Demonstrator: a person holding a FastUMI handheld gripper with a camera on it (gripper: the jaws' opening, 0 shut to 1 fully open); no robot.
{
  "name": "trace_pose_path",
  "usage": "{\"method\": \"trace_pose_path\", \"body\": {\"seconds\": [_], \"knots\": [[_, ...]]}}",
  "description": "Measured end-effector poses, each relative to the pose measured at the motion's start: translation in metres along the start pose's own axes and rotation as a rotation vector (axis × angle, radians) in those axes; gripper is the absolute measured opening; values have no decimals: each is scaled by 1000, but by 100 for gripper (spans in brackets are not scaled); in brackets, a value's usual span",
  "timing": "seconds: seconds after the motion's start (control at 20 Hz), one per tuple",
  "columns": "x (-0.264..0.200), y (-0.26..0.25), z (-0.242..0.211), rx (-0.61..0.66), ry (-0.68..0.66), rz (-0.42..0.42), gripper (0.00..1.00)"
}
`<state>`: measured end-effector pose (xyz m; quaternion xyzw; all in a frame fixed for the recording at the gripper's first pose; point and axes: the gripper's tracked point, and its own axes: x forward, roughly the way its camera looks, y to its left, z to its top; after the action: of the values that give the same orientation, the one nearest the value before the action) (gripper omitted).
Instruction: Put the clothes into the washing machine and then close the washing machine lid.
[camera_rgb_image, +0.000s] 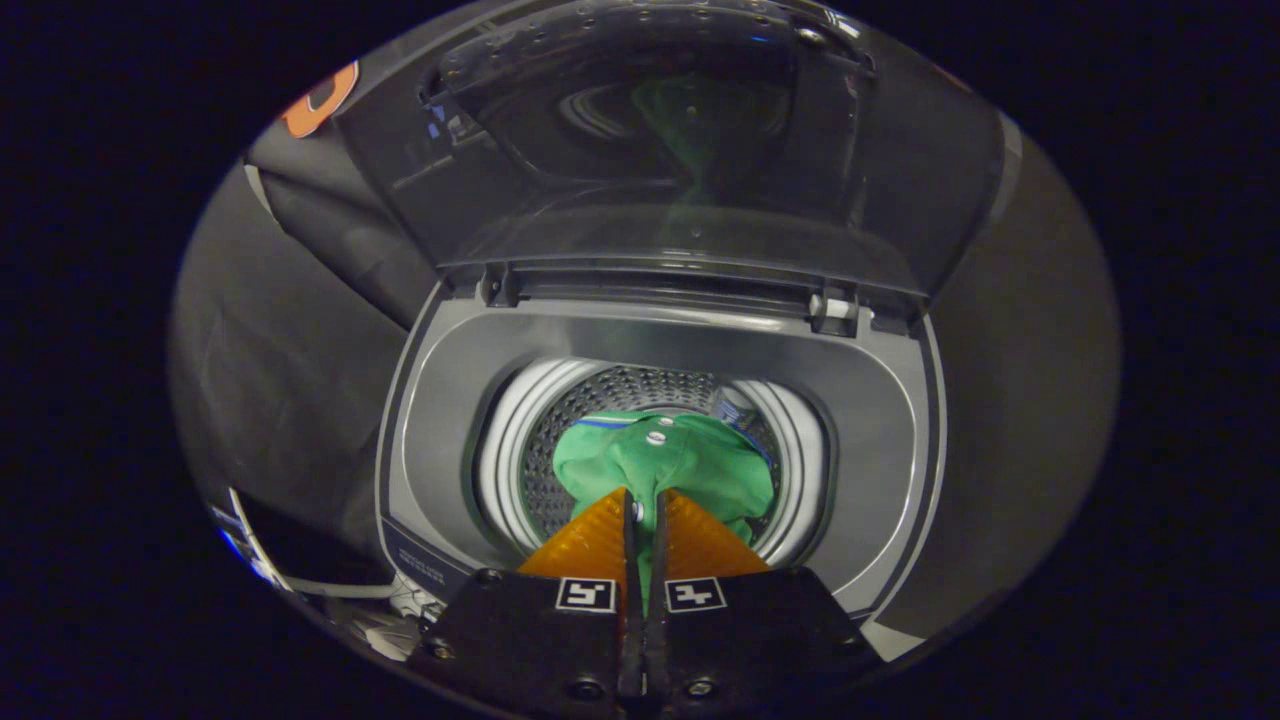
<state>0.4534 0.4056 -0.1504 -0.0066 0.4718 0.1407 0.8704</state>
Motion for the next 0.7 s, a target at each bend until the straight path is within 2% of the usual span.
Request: {"method": "trace_pose_path", "body": {"seconds": [0.15, 0.25, 0.5, 0.7], "knots": [[1, -4, -2, 10, 2, -19, 9], [0, -3, -4, 10, -5, -14, 15], [-3, -8, -1, -6, -38, -36, 100], [-6, -7, -10, -3, -25, -30, 98]]}}
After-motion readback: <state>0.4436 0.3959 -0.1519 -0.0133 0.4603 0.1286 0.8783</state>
